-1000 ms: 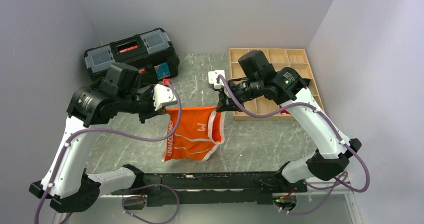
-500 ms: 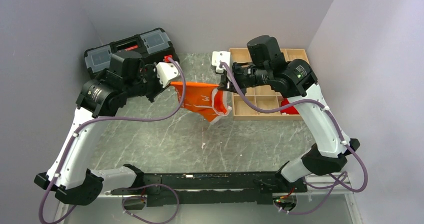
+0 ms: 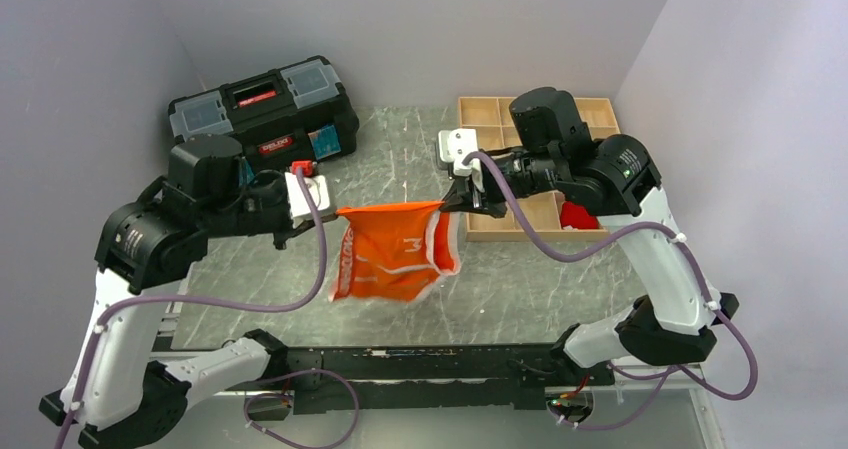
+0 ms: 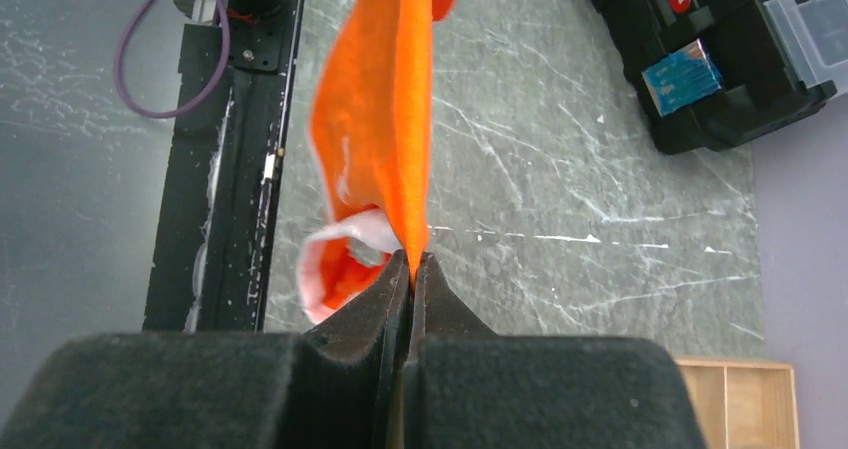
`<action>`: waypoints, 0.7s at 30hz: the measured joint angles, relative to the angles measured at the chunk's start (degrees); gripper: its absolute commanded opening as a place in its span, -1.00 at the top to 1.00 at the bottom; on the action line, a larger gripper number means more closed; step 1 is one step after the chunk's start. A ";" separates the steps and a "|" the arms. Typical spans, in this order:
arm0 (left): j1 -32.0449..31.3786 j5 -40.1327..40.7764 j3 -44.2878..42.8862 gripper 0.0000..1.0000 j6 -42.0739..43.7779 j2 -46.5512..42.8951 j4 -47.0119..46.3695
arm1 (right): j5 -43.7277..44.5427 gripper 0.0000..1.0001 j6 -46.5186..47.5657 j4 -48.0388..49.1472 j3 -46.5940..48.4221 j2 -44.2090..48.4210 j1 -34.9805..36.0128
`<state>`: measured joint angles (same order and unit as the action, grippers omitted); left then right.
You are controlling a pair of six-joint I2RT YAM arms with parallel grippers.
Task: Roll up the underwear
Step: Flatten out the underwear at the center of the board.
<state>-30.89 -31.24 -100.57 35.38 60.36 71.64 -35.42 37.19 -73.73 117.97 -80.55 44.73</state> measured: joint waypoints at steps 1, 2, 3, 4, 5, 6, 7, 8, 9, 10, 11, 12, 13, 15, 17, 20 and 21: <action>-0.02 0.00 0.55 1.00 0.02 -0.44 -0.26 | 0.02 1.00 -0.11 0.09 0.04 -0.02 0.00; -0.07 0.22 1.49 1.00 0.02 -0.96 -0.63 | 0.28 1.00 -0.15 0.11 -0.04 -0.11 0.00; -0.11 1.25 3.23 1.00 0.07 -1.46 -1.40 | 0.66 1.00 -0.13 0.44 -0.48 -0.22 -0.02; -0.11 2.32 5.25 1.00 0.13 -1.64 -2.14 | 0.98 1.00 -0.09 0.96 -1.31 -0.35 -0.17; -0.02 3.43 7.19 1.00 0.20 -1.55 -2.89 | 1.27 1.00 -0.04 1.62 -2.58 -0.59 -0.72; 0.28 4.44 9.49 1.00 0.31 -1.14 -3.93 | 1.36 1.00 0.17 2.29 -4.04 -1.05 -1.70; 1.16 5.31 12.20 1.00 0.48 -0.20 -5.01 | 1.27 1.00 0.33 2.78 -5.31 -1.97 -2.99; 2.45 5.66 14.56 1.00 0.59 1.25 -5.92 | 1.01 1.00 0.59 3.41 -6.34 -3.56 -4.76; 4.31 5.90 16.76 1.00 0.66 3.45 -6.99 | 0.90 1.00 0.81 3.91 -6.88 -5.03 -6.03; 6.01 5.92 18.16 1.00 0.66 5.35 -8.02 | 0.46 1.00 1.20 4.57 -7.26 -7.67 -7.93; 8.07 5.86 19.74 1.00 0.63 8.37 -9.64 | 0.15 1.00 1.60 5.46 -7.43 -10.64 -9.53; 9.77 5.95 20.90 1.00 0.61 11.10 -11.23 | -0.09 1.00 1.97 6.49 -7.50 -14.12 -11.06; 11.56 6.08 22.05 1.00 0.61 14.34 -12.94 | -0.46 1.00 2.34 7.45 -7.48 -17.64 -12.26; 14.19 6.54 23.58 1.00 0.57 21.11 -16.31 | -1.27 1.00 2.95 9.16 -7.30 -24.90 -14.10; 15.89 7.23 24.09 1.00 0.22 28.57 -19.67 | -1.75 1.00 3.54 10.27 -6.32 -32.92 -15.39; 17.11 8.00 24.02 1.00 -0.94 37.68 -23.87 | -1.99 1.00 3.89 11.96 -4.46 -43.45 -16.65; 17.51 8.35 23.89 1.00 -1.70 40.92 -25.33 | -1.95 1.00 3.98 12.39 -3.85 -46.12 -16.98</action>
<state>-13.39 -22.90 -76.69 33.67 101.27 46.30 -37.36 41.17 -61.34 114.13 -126.67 27.75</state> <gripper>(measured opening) 0.048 0.019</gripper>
